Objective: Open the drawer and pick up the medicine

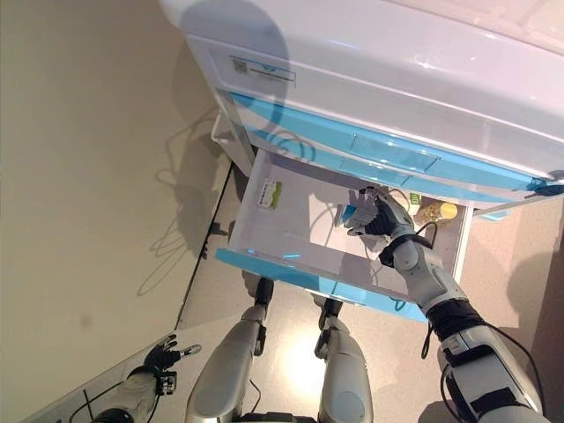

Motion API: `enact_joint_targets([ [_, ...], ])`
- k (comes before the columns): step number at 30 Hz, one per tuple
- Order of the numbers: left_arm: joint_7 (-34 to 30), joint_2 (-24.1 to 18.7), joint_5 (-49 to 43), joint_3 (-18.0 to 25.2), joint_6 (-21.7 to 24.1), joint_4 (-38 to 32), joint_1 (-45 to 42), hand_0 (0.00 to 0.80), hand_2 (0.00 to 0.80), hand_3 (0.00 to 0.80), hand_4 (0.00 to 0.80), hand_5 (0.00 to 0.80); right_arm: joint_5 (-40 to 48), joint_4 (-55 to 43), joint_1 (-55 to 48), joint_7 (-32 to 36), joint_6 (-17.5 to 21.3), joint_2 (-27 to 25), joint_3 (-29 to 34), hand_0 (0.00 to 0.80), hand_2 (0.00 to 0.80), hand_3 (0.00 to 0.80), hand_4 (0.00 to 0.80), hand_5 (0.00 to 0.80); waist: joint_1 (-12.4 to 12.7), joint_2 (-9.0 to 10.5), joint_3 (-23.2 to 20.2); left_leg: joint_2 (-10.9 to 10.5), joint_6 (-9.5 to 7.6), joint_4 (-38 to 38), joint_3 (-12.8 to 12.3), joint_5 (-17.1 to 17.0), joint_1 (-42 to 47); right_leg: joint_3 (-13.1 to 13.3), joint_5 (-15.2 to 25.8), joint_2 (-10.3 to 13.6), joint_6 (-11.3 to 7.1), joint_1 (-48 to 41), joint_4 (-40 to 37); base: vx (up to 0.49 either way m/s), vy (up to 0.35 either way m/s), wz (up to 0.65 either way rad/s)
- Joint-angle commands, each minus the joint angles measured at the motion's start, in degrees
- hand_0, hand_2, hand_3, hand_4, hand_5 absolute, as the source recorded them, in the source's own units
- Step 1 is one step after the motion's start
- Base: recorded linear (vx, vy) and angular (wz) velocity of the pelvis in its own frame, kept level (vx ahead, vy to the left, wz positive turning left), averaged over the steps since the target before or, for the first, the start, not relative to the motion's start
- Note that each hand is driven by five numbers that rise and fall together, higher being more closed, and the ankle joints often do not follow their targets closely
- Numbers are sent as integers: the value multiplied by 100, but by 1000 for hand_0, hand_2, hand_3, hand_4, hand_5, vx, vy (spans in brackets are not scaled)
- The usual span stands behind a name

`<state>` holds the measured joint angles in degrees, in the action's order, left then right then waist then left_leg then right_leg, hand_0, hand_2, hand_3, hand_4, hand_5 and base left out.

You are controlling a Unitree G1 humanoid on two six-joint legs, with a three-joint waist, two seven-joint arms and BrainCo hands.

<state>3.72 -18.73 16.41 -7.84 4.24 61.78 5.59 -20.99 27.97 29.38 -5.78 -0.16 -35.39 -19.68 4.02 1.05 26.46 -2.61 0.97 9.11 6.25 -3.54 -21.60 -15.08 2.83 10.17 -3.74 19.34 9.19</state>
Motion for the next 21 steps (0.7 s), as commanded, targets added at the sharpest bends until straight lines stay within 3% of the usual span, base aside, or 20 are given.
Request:
enact_joint_targets([
  [1,-27,-39,-302,70,-6,129,-215,0,0,0,0,0,-237,2,19,41,42,-375,-364,0,0,0,0,0,-12,73,-291,-78,134,-146,-153,-93,-158,176,129,208,-368,246,315,0,0,0],
  [8,-8,-47,-263,28,0,135,-163,0,0,0,0,0,-691,397,346,121,-46,-277,-856,0,0,0,0,0,1,69,-263,-65,144,-172,-153,-107,-163,193,150,187,-362,259,278,0,0,0],
  [21,108,-17,-151,-131,-36,261,47,0,0,0,0,0,-720,2095,781,46,-423,805,-1399,0,0,0,0,0,56,-2,-224,-65,158,-284,-124,-187,-179,167,175,168,-352,270,231,0,-4,-1],
])
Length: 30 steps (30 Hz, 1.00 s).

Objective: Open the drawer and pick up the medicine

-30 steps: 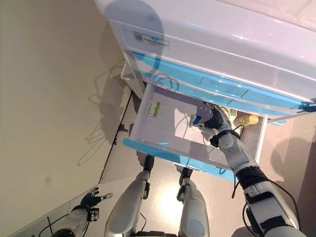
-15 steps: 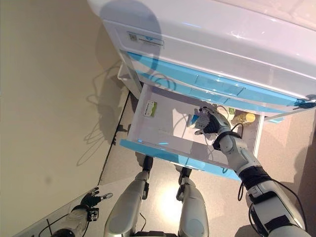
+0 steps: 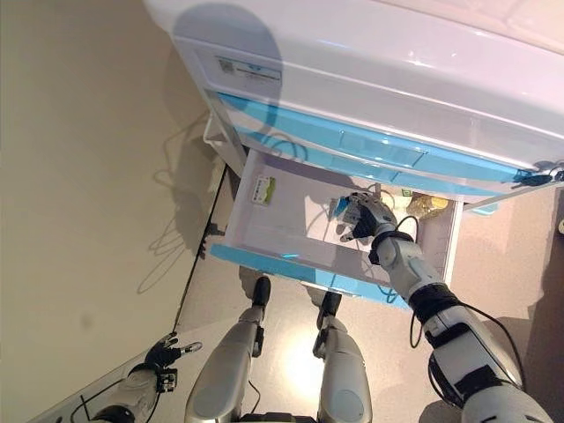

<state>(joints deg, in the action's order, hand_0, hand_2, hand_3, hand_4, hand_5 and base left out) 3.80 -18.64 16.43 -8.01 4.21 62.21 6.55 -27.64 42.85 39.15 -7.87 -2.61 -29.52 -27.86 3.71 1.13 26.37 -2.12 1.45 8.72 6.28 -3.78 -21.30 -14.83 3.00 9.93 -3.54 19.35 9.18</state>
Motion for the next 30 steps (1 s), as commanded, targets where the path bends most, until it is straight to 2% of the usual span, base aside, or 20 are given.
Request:
enact_joint_targets([
  [1,111,-33,-153,-129,-34,231,-30,0,0,0,0,0,-25,737,-158,239,-198,285,-609,0,0,0,0,0,87,-16,-213,-116,106,-257,-121,-167,-210,150,160,191,-369,273,227,0,0,0],
  [2,118,-33,-130,-148,-33,245,-5,0,0,0,0,0,11,872,-120,223,-217,372,-630,0,0,0,0,0,88,-17,-211,-115,103,-268,-118,-173,-214,151,161,190,-367,277,215,0,0,0],
  [3,135,-34,-121,-163,-30,267,19,0,0,0,0,0,44,981,-87,201,-225,435,-655,91,91,91,91,91,90,-17,-206,-117,103,-284,-121,-180,-213,153,166,189,-369,278,206,0,0,0],
  [4,149,-37,-120,-171,-28,286,32,0,0,0,0,0,86,1049,-77,185,-225,496,-658,615,615,615,615,615,89,-14,-206,-117,100,-291,-125,-185,-216,162,170,185,-368,281,200,0,0,0],
  [5,165,-26,-97,-193,-24,281,39,0,0,0,0,0,121,1095,-65,164,-226,538,-659,734,734,734,734,734,91,-15,-203,-122,98,-295,-128,-188,-218,165,176,184,-369,282,194,0,0,0],
  [6,172,-17,-97,-217,-20,278,43,0,0,0,0,0,162,1105,-57,139,-220,571,-668,800,800,800,800,800,91,-20,-201,-121,90,-305,-132,-192,-217,179,181,184,-366,291,191,0,0,0],
  [16,264,82,-19,-250,13,239,38,0,0,0,0,0,447,775,-216,-38,-146,606,-554,800,800,800,800,800,26,-7,-201,-129,67,-395,-156,-232,-231,260,237,154,-373,342,85,0,0,0],
  [26,315,148,8,-154,30,196,-17,0,0,0,0,0,586,-165,-542,-195,-35,237,-131,800,800,800,800,800,-62,28,-253,-143,30,-409,-205,-203,-225,412,258,120,-378,388,50,0,5,-2],
  [30,301,142,-45,-67,34,147,-55,0,0,0,0,0,550,-1003,-845,-217,86,-102,179,800,800,800,800,800,-135,63,-274,-146,14,-402,-233,-200,-237,463,297,113,-390,434,39,-9,11,-5],
])
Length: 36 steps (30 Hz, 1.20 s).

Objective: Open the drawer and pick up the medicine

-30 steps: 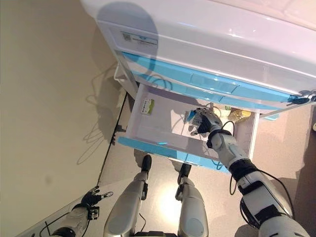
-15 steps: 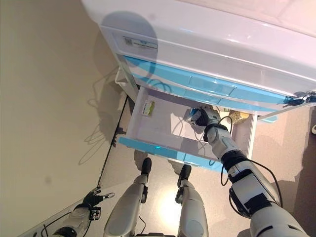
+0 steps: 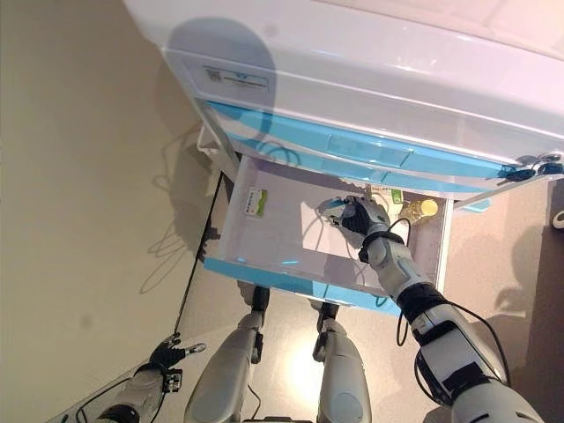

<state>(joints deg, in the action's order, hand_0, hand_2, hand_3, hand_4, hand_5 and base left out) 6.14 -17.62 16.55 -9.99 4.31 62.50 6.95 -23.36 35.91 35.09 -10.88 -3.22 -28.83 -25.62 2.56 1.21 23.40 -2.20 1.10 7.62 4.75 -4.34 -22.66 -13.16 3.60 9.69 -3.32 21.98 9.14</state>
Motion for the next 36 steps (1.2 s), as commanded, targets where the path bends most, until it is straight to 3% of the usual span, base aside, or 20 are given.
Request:
enact_joint_targets([
  [1,67,40,-56,130,24,118,-95,0,0,0,0,0,122,-310,-441,84,147,-172,-44,800,800,800,800,800,-19,56,21,-139,49,-292,-80,-145,-103,296,237,138,-412,172,44,-15,11,-5],
  [2,55,53,-94,209,8,133,-103,0,0,0,0,0,28,-924,-638,111,223,-392,129,800,800,800,800,800,-58,85,29,-132,45,-281,-98,-132,-91,322,234,133,-417,175,58,0,0,0],
  [10,-9,11,-348,510,-32,120,-150,0,0,0,0,0,-130,-2995,-1537,331,712,-1278,900,800,800,800,800,800,-175,249,-35,-116,15,-224,-172,-39,-3,398,235,106,-456,105,73,2,1,-6],
  [16,-78,-64,-567,753,-114,232,-262,0,0,0,0,0,164,-4167,-2109,751,1015,-1811,1426,800,800,800,800,800,-261,391,-327,-64,10,-320,-258,31,323,490,220,13,-491,-199,-52,58,-3,-9],
  [21,-134,-95,-641,906,-142,318,-374,0,0,0,0,0,659,-4589,-2420,1098,1085,-1932,1730,800,800,800,800,800,-300,452,-570,-40,20,-441,-301,74,646,479,177,-42,-511,-538,-171,85,-8,-15],
  [26,-246,-120,-703,1049,-176,411,-524,0,0,0,0,0,2031,-4943,-2732,1646,1143,-1919,1969,800,800,800,800,800,-331,451,-919,2,48,-639,-331,106,1049,466,111,-102,-517,-928,-365,98,-9,-5],
  [28,-339,-133,-720,1108,-184,462,-649,0,0,0,0,0,3018,-5169,-2905,1992,1141,-1989,2129,800,800,800,800,800,-334,453,-1162,30,68,-742,-351,116,1243,437,79,-149,-518,-1129,-468,101,-19,-4],
  [32,-430,-158,-721,1221,-194,550,-793,0,0,0,0,0,3717,-5573,-2903,2335,1098,-2462,2364,800,800,800,800,800,-330,483,-1508,110,109,-905,-383,115,1490,413,71,-208,-517,-1355,-640,82,-18,-5],
  [36,-507,-160,-641,1366,-194,643,-990,0,0,0,0,0,4245,-5825,-2674,2500,1072,-3266,2645,800,800,800,800,800,-302,527,-1893,163,165,-1063,-436,112,1716,374,96,-267,-539,-1596,-835,95,-5,-8],
])
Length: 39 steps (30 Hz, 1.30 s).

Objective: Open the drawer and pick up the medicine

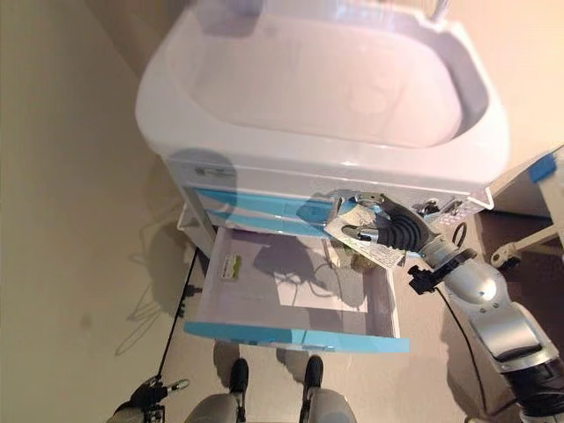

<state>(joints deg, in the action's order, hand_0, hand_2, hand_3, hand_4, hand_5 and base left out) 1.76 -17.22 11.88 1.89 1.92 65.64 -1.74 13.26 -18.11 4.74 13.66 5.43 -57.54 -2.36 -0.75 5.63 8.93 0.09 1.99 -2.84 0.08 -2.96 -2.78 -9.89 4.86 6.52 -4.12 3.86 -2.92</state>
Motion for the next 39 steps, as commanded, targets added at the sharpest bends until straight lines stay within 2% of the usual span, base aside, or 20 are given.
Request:
enact_joint_targets([
  [1,-89,-209,-126,223,34,423,-185,0,0,0,0,0,788,-487,605,73,205,-796,384,800,800,800,800,800,46,131,-607,-49,90,-57,13,-10,-177,50,-26,26,-469,117,297,78,1,-5],
  [2,-89,-203,-126,226,35,423,-186,0,0,0,0,0,792,-483,617,72,205,-803,373,800,800,800,800,800,43,125,-604,-47,90,-61,12,-9,-169,50,-24,24,-469,110,292,68,6,-5],
  [5,-106,-187,-113,287,15,554,-337,0,0,0,0,0,980,-469,940,58,181,-1327,447,800,800,800,800,800,77,184,-800,-32,103,-110,-9,22,-20,38,-36,-4,-468,-62,186,62,12,-3],
  [7,-119,-175,-132,295,8,615,-367,0,0,0,0,0,1054,-444,1016,22,195,-1398,458,800,800,800,800,800,81,198,-856,-24,106,-122,-25,34,30,30,-39,-12,-467,-111,162,65,9,-1],
  [8,-114,-169,-174,322,-12,715,-464,0,0,0,0,0,1063,-344,1213,-86,227,-1626,501,800,800,800,800,800,114,233,-952,-14,101,-134,-30,67,123,8,-52,-17,-462,-207,129,52,10,1],
  [11,-106,-152,-222,319,-46,823,-570,0,0,0,0,0,1078,-72,1617,-292,237,-1758,367,800,800,800,800,800,165,264,-1043,-7,96,-138,-42,118,249,-7,-88,-35,-451,-355,88,87,15,1],
  [18,-109,-114,-172,138,-77,824,-738,0,0,0,0,0,681,1013,3158,-720,95,-1804,-854,800,800,800,800,800,320,332,-1108,3,80,-136,4,208,443,-60,-147,-61,-431,-585,23,53,10,1],
  [19,-121,-131,-104,27,-80,753,-764,0,0,0,0,0,331,1488,3621,-878,21,-1765,-1271,800,800,800,800,800,387,356,-1085,7,75,-129,23,217,458,-82,-166,-72,-424,-609,24,0,0,0],
  [22,-125,-123,-102,-1,-78,727,-789,0,0,0,0,0,129,1859,4124,-941,-33,-1710,-1757,800,800,800,800,800,391,345,-1067,12,72,-127,32,221,468,-99,-179,-75,-418,-626,25,20,-3,0],
  [23,-114,-202,-98,-133,-83,712,-773,0,0,0,0,0,-298,2373,4483,-1064,-126,-1571,-2080,800,800,800,800,800,488,407,-1044,11,67,-124,70,224,470,-126,-193,-83,-410,-651,27,35,-14,3],
  [24,-104,-183,-123,-177,-76,656,-774,0,0,0,0,0,-563,2763,4970,-1130,-158,-1469,-2523,800,800,800,800,800,483,381,-1017,9,65,-106,90,232,474,-131,-205,-83,-407,-664,39,46,-15,0],
  [26,-85,-211,-174,-275,-54,584,-756,0,0,0,0,0,-786,3137,5268,-1212,-175,-1345,-2801,800,800,800,800,800,515,379,-986,3,59,-94,115,236,472,-141,-215,-87,-403,-677,45,19,-8,0],
  [27,-91,-300,-251,-486,-29,485,-728,0,0,0,0,0,-990,3869,5534,-1324,-211,-1045,-3036,800,800,800,800,800,607,401,-918,-6,53,-42,171,239,438,-169,-242,-89,-387,-670,77,4,-16,18],
  [28,-98,-342,-255,-542,-18,444,-713,0,0,0,0,0,-1320,4169,5803,-1306,-265,-980,-3315,800,800,800,800,800,641,404,-891,-10,51,-33,206,240,425,-190,-257,-92,-381,-670,90,8,-18,21],
  [30,-112,-370,-313,-708,21,311,-725,0,0,0,0,0,-1442,4794,5949,-1405,-245,-709,-3420,800,800,800,800,800,707,369,-813,-16,43,-9,293,237,397,-240,-294,-89,-368,-679,131,2,-10,27],
  [31,-113,-369,-313,-706,20,310,-726,0,0,0,0,0,-1440,4807,5962,-1407,-237,-703,-3433,800,800,800,800,800,701,368,-813,-17,43,-7,297,238,395,-243,-296,-88,-368,-680,133,-5,-10,35],
  [32,-104,-427,-326,-822,50,237,-719,0,0,0,0,0,-1709,5588,6122,-1480,-265,-475,-3613,800,800,800,800,800,782,349,-735,-38,41,16,388,230,352,-307,-329,-76,-359,-671,192,-9,-12,34],
  [34,-97,-481,-273,-922,77,168,-676,0,0,0,0,0,-1790,6307,6212,-1542,-297,-257,-3632,800,800,800,800,800,877,300,-626,-66,37,88,514,220,259,-399,-391,-56,-340,-624,317,-28,-17,34],
  [39,-11,-567,-77,-1002,150,42,-520,0,0,0,0,0,-1918,7339,6397,-1732,-303,-20,-3632,800,800,800,800,800,1030,120,-290,-145,25,359,820,209,-24,-643,-582,35,-279,-419,724,-64,-23,49],
])
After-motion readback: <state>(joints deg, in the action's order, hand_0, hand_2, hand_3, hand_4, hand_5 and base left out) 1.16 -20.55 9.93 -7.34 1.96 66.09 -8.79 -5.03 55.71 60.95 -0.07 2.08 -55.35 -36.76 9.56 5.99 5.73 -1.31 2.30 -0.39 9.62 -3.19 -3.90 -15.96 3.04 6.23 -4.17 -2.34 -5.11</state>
